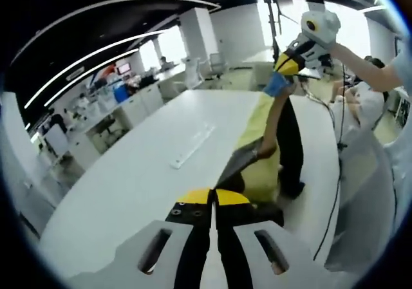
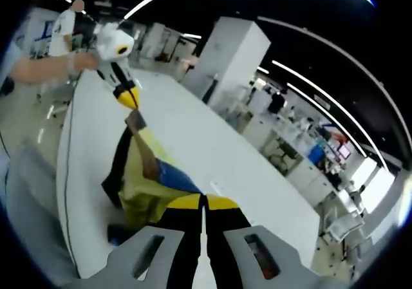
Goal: Fold the garment on the visible template until the final outline fits inside the template.
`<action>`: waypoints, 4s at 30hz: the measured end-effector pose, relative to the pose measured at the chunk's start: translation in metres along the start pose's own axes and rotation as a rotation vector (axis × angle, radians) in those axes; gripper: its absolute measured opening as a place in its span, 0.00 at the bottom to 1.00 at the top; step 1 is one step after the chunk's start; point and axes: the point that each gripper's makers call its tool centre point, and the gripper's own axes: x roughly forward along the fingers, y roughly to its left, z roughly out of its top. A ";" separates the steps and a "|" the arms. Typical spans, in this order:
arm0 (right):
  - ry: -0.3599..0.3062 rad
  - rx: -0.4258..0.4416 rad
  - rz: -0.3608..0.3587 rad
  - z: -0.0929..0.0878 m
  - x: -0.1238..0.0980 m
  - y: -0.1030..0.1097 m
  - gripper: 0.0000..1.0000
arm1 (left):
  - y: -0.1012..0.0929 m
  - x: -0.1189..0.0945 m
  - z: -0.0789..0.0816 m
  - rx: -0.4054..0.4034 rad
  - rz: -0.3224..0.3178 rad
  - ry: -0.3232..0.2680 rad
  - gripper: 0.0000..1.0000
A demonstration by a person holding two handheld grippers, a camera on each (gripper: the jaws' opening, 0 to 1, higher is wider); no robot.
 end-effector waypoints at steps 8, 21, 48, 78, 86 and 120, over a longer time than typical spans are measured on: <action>-0.016 -0.020 -0.021 0.012 -0.011 -0.010 0.01 | 0.008 -0.016 0.024 0.031 0.039 -0.036 0.00; -0.057 -0.052 -0.045 0.033 -0.025 -0.018 0.01 | 0.004 -0.049 0.059 0.126 0.083 -0.062 0.00; -0.168 -0.162 -0.112 0.094 -0.077 -0.033 0.01 | -0.009 -0.115 0.123 0.307 0.159 -0.079 0.00; -0.232 -0.251 -0.039 0.111 -0.137 0.027 0.01 | -0.078 -0.176 0.128 0.489 0.172 -0.036 0.00; -0.288 -0.285 -0.074 0.130 -0.163 0.031 0.01 | -0.100 -0.197 0.138 0.553 0.172 -0.051 0.00; -0.168 -0.239 0.135 0.076 -0.131 0.082 0.01 | -0.127 -0.159 0.090 0.613 0.062 0.148 0.00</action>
